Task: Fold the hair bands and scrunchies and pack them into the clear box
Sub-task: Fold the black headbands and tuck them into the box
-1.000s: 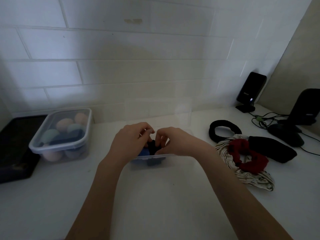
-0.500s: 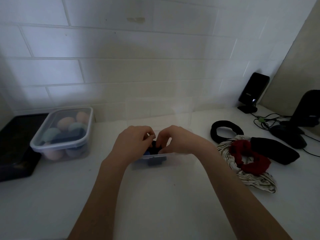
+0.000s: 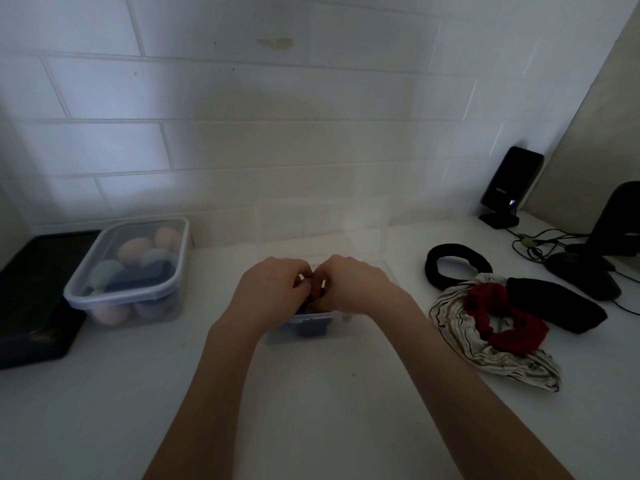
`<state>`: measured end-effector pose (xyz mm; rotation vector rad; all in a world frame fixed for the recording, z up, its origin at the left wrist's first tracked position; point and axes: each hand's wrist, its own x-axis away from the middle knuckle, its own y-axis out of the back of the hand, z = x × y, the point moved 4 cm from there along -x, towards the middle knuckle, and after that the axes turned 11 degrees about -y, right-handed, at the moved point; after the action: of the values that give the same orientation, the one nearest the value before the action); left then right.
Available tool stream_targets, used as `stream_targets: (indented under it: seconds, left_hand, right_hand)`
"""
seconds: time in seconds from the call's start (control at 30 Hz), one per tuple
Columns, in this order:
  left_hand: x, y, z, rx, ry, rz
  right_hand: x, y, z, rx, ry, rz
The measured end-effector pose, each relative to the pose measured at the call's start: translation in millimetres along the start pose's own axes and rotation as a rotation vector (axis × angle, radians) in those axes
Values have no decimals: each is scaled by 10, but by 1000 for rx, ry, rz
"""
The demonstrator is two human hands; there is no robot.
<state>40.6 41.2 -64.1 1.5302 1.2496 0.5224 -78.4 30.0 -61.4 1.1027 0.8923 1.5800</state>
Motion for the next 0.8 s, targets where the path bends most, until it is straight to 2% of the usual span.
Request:
stream_targets:
  seconds: [0.13,0.3,0.43,0.63,0.73,0.8]
  left_hand:
    - [5,15,16,48,5,-5]
    - [-12,-18,-115,94,-35,41]
    - [-51,-36,-280,156,-73,8]
    - [-67,150,-538,285,-126,-201]
    - [-107,119,-870,209,-215,-199]
    - [-130,13,-1122,175,-279,-163]
  right_hand:
    - [111,47,-158,-249,-14,97]
    - [312,61,-359,-281,-10,153]
    - [460,216,-512,-343,49,-70]
    - [771,577,-1051,-734,28,-386]
    - [905,688,-1395,-743,-36,-543]
    - [942,691,-1608,-651,-108,-591]
